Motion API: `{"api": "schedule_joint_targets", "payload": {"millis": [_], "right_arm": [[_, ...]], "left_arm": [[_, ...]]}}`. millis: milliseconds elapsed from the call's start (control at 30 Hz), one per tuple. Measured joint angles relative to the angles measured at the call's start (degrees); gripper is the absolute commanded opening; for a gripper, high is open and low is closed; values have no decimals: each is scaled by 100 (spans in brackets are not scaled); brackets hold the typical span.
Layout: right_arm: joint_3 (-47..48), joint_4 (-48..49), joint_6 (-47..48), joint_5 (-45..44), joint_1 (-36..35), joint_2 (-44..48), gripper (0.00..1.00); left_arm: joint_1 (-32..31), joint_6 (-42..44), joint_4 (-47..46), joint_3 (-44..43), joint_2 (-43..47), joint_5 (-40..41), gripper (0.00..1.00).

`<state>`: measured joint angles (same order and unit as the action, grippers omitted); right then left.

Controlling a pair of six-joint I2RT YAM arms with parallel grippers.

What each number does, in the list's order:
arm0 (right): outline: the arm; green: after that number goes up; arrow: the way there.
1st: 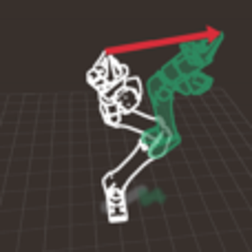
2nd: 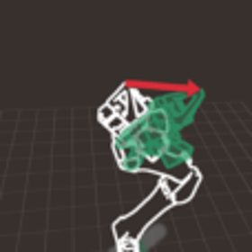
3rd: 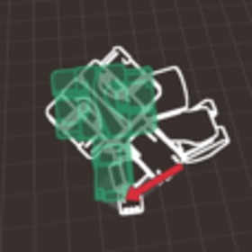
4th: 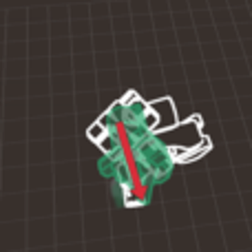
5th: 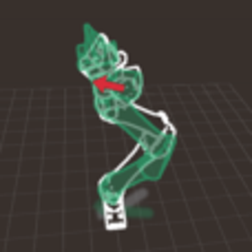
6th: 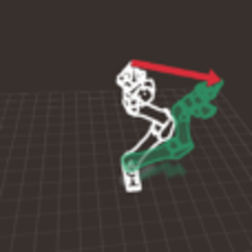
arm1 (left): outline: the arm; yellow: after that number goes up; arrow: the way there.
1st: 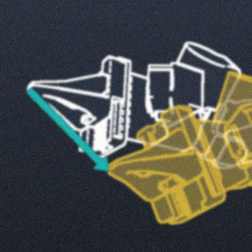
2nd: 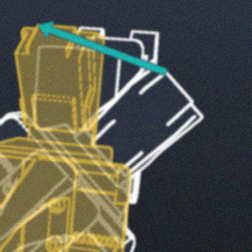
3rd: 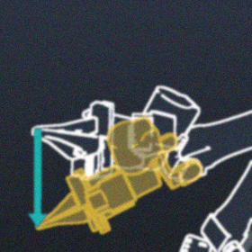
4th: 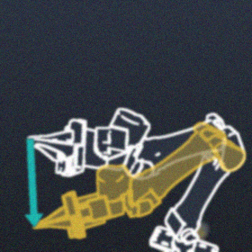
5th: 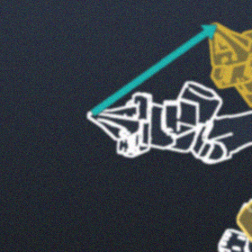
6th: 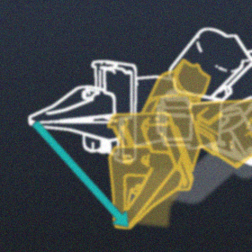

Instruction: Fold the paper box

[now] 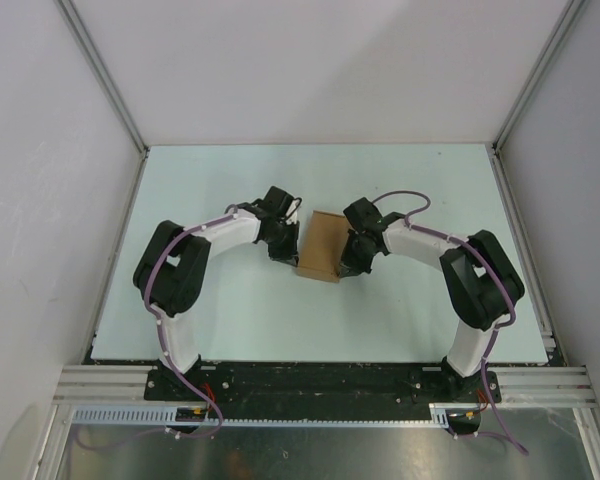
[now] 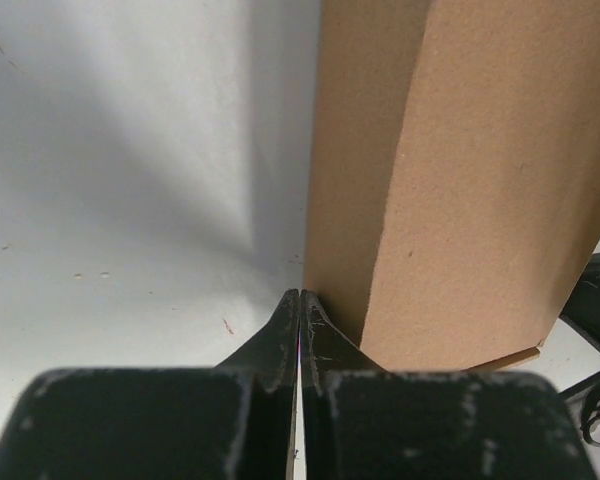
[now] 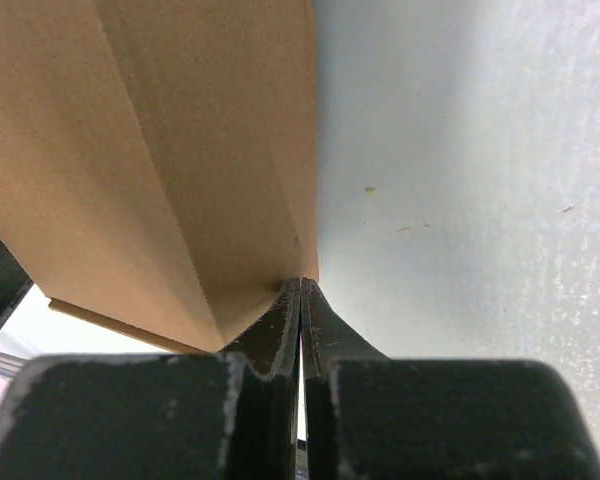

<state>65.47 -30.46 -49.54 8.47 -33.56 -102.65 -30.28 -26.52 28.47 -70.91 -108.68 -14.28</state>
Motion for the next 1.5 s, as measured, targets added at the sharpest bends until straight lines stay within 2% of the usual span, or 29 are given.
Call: {"api": "schedule_joint_targets", "payload": {"millis": [667, 1033, 1300, 1500], "right_arm": [[0, 131, -280, 105, -35, -157, 0], [-2, 96, -260, 127, 160, -162, 0], [85, 323, 337, 57, 1106, -258, 0], [1078, 553, 1276, -74, 1244, -1113, 0]], "left_arm": [[-186, -142, 66, 2, 11, 42, 0], [-282, -323, 245, 407, 369, -17, 2], [271, -459, 299, 103, 299, 79, 2], [774, -557, 216, -463, -35, 413, 2]]}}
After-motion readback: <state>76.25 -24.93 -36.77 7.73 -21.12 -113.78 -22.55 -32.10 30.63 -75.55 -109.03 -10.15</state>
